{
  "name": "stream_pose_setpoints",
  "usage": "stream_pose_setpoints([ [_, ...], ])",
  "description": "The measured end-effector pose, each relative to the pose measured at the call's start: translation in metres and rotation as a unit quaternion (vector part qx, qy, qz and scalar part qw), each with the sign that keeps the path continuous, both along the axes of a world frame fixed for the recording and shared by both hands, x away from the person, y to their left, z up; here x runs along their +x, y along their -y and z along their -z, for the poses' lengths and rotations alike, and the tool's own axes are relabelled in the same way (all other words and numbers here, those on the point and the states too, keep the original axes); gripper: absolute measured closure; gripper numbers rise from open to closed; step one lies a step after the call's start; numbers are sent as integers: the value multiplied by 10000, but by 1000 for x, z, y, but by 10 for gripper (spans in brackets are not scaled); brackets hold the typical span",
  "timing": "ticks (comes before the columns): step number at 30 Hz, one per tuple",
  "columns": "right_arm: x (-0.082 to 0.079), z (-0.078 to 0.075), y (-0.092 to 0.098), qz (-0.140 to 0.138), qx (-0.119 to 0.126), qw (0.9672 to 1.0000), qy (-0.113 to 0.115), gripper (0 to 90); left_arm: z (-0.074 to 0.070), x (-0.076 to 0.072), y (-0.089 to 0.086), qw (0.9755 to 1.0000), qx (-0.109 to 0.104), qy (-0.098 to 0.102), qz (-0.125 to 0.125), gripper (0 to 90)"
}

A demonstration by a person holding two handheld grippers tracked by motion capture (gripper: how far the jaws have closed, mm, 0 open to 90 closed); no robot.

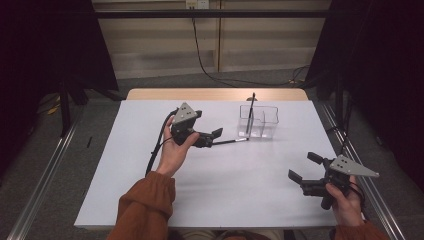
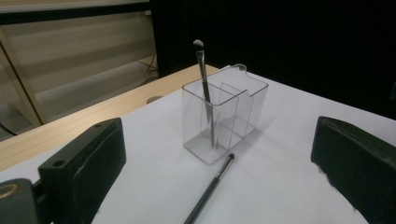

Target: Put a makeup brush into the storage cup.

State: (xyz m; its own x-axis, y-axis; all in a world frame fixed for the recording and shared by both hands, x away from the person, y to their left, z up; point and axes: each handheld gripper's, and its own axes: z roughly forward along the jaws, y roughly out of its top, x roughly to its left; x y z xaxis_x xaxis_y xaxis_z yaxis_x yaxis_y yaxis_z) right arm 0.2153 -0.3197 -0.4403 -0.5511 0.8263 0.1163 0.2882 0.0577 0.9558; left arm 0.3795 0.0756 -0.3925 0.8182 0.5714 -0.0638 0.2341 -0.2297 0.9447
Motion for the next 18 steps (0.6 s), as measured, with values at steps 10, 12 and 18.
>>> stream_pose_setpoints([
  [10, 0, 0, 0, -10, -14, 10000, -2, 6, 6, 20, 10, 9991, 421, -109, 20, 41],
  [12, 0, 0, 0, -17, -21, 10000, 0, 6, 6, 22, 11, 9986, 476, -210, 84, 38],
  [18, 0, 0, 0, -30, -29, 10000, -3, 6, 4, 30, 13, 9948, 915, -423, 112, 37],
])
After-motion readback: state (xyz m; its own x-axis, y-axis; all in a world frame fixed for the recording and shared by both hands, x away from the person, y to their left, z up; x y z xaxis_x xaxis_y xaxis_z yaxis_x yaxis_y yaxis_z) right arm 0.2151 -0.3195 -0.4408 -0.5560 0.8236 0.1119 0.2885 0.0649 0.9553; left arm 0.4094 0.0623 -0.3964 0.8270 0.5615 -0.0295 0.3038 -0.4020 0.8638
